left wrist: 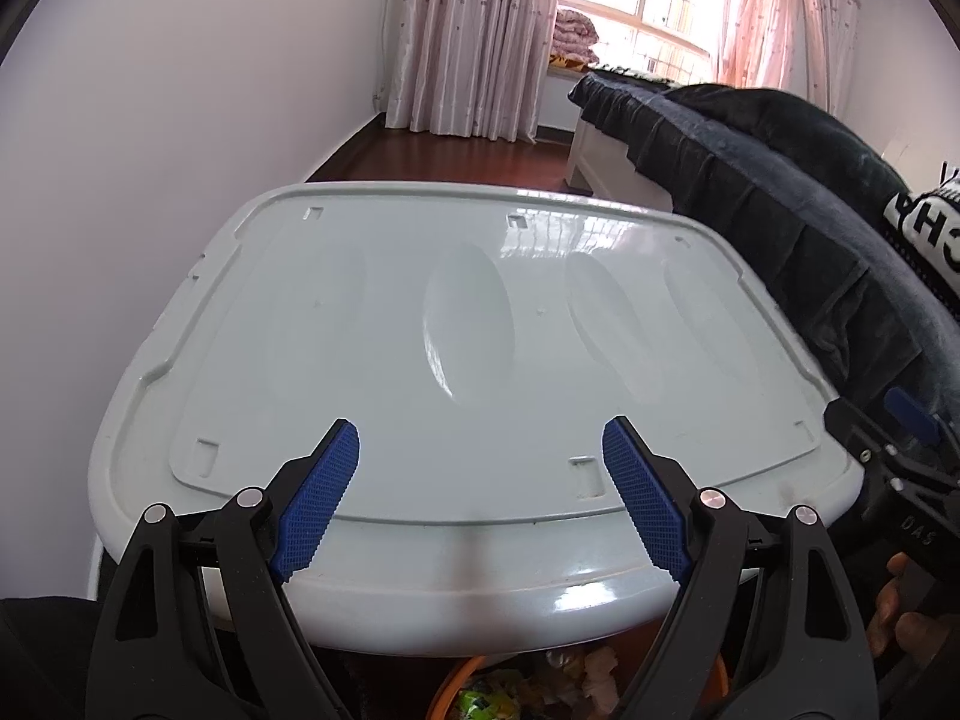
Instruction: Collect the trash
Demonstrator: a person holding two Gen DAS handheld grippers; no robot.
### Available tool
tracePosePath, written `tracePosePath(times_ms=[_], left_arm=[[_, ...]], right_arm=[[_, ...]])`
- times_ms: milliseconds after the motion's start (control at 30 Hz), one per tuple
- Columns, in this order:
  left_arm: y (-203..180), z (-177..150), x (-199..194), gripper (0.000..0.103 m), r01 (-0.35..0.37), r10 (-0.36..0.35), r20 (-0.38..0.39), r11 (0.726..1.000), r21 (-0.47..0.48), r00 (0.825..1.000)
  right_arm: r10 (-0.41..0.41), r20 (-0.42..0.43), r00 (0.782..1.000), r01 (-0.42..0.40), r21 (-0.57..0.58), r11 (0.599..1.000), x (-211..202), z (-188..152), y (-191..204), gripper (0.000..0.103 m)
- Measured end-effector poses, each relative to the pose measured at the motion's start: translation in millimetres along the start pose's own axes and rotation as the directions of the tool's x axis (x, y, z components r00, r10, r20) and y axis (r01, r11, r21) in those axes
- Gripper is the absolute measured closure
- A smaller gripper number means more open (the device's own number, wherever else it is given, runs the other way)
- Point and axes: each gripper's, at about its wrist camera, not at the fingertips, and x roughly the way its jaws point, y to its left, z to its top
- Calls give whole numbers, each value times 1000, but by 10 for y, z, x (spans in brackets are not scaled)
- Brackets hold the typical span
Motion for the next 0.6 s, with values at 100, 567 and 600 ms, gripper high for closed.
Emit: tracePosePath(times_ms=[100, 567, 600], left_arm=[[12, -5, -20, 21, 2, -2, 16, 1000, -6, 1000], [58, -5, -1, 21, -2, 2, -7, 999, -37, 1000], [64, -9, 4, 21, -2, 2, -9, 999, -41, 1000]], right_arm=[[0, 0, 1000, 0, 0, 1000, 0, 0, 0, 5], [-6, -6, 1000, 6, 4, 1000, 18, -12, -8, 5], [-7, -6, 1000, 7, 4, 1000, 15, -11, -7, 5]])
